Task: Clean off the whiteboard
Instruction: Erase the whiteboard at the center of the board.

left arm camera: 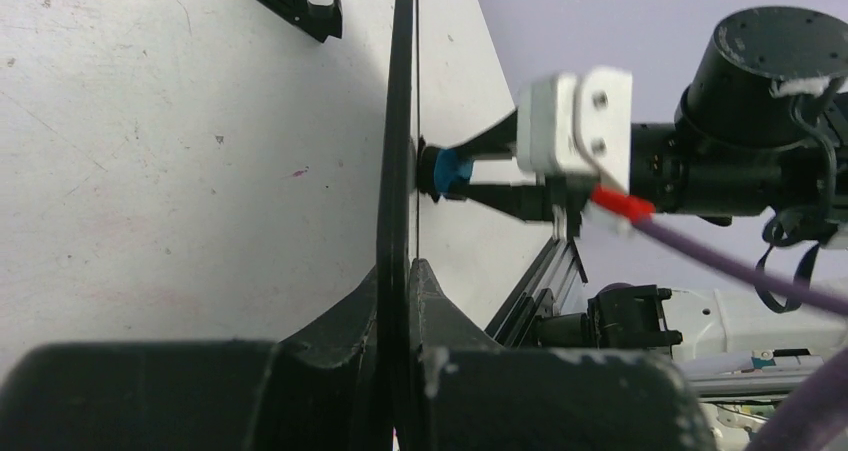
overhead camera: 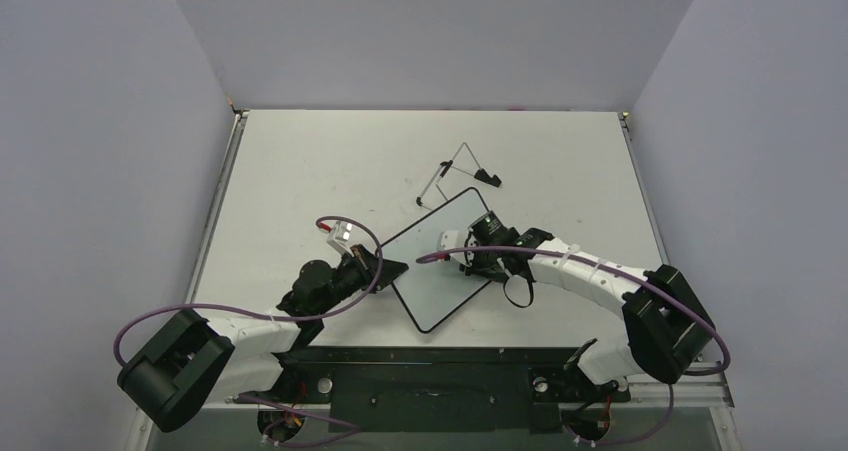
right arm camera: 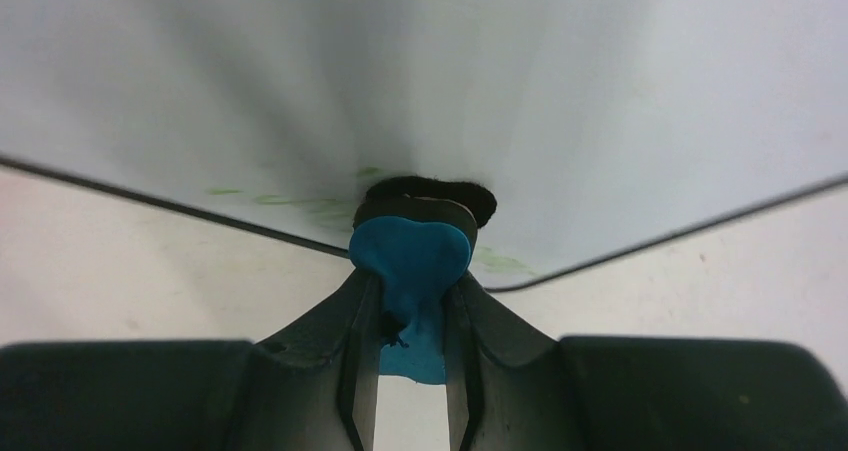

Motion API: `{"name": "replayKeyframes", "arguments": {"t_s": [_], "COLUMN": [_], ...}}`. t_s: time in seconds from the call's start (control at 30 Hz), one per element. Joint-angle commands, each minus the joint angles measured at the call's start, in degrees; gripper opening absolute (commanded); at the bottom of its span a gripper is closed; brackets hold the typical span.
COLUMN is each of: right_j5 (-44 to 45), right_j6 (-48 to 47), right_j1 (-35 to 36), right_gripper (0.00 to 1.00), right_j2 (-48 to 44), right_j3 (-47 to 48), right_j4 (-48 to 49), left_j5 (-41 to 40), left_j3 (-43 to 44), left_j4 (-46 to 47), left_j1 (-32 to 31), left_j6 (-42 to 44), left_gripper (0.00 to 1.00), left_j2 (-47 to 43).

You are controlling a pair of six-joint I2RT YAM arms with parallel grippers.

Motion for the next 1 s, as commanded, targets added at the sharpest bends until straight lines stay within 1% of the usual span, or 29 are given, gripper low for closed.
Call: {"name": "replayKeyframes", "arguments": {"t_s": [0.0,0.07,0.13,0.17,0.27,0.3,0.4,0.43,0.47,0.53,0.6,0.67,0.77,0.83,0.93,0.97], "right_j5": [11.51,9.76,5.34,1.31,-6.79,-7.53,-7.28,-6.02,-2.96,1.11,4.38,5.68,3.06,-2.93,-6.61,-7.17], "right_j6": [6.98,6.07,4.13,1.75,-2.98,-4.05,-3.36,-1.77,-0.79,4.07,6.64,7.19,4.95,1.83,-4.60,-5.37], "right_j1": [-3.47,-3.44,-2.72,-1.42,2.77,4.45,4.96,4.58,4.21,1.85,-1.12,-3.21,-3.44,-1.63,4.65,5.74], "right_gripper": [0.00,0.00,0.00,0.00,0.00,0.00,0.00,0.00,0.00,0.00,0.00,0.00,0.00,0.00,0.00,0.00], "right_j2": [2.74,2.75,2.35,1.95,-0.01,-0.73,-0.35,0.33,1.21,2.76,4.35,4.88,4.32,3.87,3.05,2.83], "right_j3": [2.78,2.46,2.28,2.24,1.15,1.05,2.04,2.55,2.77,3.68,4.91,5.26,4.12,3.40,2.11,1.84], "right_j4": [7.13,6.22,3.83,1.34,-2.88,-3.59,-3.46,-2.03,-1.07,1.98,3.91,4.58,2.68,-0.32,-5.00,-5.46], "left_j5": [2.28,2.29,2.16,2.14,2.11,2.16,2.31,2.30,2.40,2.64,2.90,3.12,2.98,2.91,2.72,2.51], "left_j3": [1.71,1.71,1.66,1.68,1.62,1.61,1.65,1.66,1.68,1.83,2.02,2.11,1.98,1.97,1.85,1.67], "left_j4": [10.30,10.31,10.24,10.10,9.98,9.94,9.92,9.90,9.95,10.03,10.05,10.09,10.07,10.10,10.14,10.14], "left_j1": [0.21,0.22,0.23,0.24,0.20,0.19,0.19,0.23,0.22,0.21,0.19,0.18,0.18,0.21,0.18,0.23], "left_j6": [-1.64,-1.65,-1.65,-1.65,-1.57,-1.57,-1.63,-1.64,-1.65,-1.65,-1.65,-1.65,-1.65,-1.65,-1.57,-1.50], "left_gripper": [0.00,0.00,0.00,0.00,0.00,0.00,0.00,0.00,0.00,0.00,0.00,0.00,0.00,0.00,0.00,0.00], "left_j2": [-0.37,-0.52,-0.63,-0.70,-0.80,-0.83,-0.88,-0.83,-0.75,-0.61,-0.38,-0.27,-0.31,-0.34,-0.53,-0.87]}}
